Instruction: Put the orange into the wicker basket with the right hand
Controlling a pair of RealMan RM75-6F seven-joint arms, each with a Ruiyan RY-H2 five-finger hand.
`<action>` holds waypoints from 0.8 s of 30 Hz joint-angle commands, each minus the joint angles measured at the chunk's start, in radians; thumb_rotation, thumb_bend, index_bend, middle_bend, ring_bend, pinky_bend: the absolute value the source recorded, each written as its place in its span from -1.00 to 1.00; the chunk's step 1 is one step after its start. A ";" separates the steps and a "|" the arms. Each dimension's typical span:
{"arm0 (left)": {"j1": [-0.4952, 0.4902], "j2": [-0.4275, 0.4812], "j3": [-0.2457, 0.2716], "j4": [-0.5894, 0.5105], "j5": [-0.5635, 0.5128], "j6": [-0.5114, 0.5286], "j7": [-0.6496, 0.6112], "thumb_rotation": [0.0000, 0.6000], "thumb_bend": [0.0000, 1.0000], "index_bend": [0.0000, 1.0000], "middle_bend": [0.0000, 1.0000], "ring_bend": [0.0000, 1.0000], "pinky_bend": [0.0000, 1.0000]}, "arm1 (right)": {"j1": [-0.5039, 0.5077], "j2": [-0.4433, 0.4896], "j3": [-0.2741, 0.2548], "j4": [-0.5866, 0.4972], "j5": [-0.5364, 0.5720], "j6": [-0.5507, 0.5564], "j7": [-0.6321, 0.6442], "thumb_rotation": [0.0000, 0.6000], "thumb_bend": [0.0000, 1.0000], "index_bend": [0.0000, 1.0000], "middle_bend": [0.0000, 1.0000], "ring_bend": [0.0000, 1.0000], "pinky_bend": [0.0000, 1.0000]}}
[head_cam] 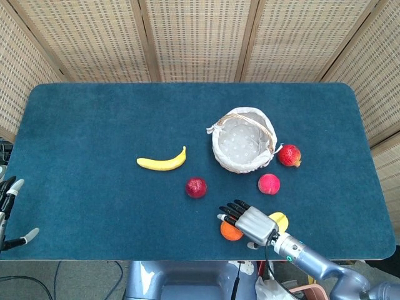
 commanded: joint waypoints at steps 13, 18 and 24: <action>-0.002 -0.001 0.003 -0.001 0.005 0.002 0.001 1.00 -0.99 -1.00 -1.00 -1.00 -1.00 | 0.027 -0.151 -0.023 0.137 -0.097 0.203 0.109 1.00 -0.25 -0.02 -0.02 -0.24 0.10; -0.006 0.002 0.002 -0.002 -0.004 -0.007 -0.006 1.00 -0.99 -1.00 -1.00 -1.00 -1.00 | 0.051 -0.080 0.075 0.078 -0.093 0.317 0.166 1.00 -0.22 -0.02 -0.01 -0.24 0.11; -0.005 0.005 -0.001 -0.004 -0.013 -0.005 -0.016 1.00 -0.98 -1.00 -1.00 -1.00 -1.00 | 0.117 -0.081 0.238 0.158 0.081 0.304 0.138 1.00 -0.22 -0.02 -0.01 -0.24 0.11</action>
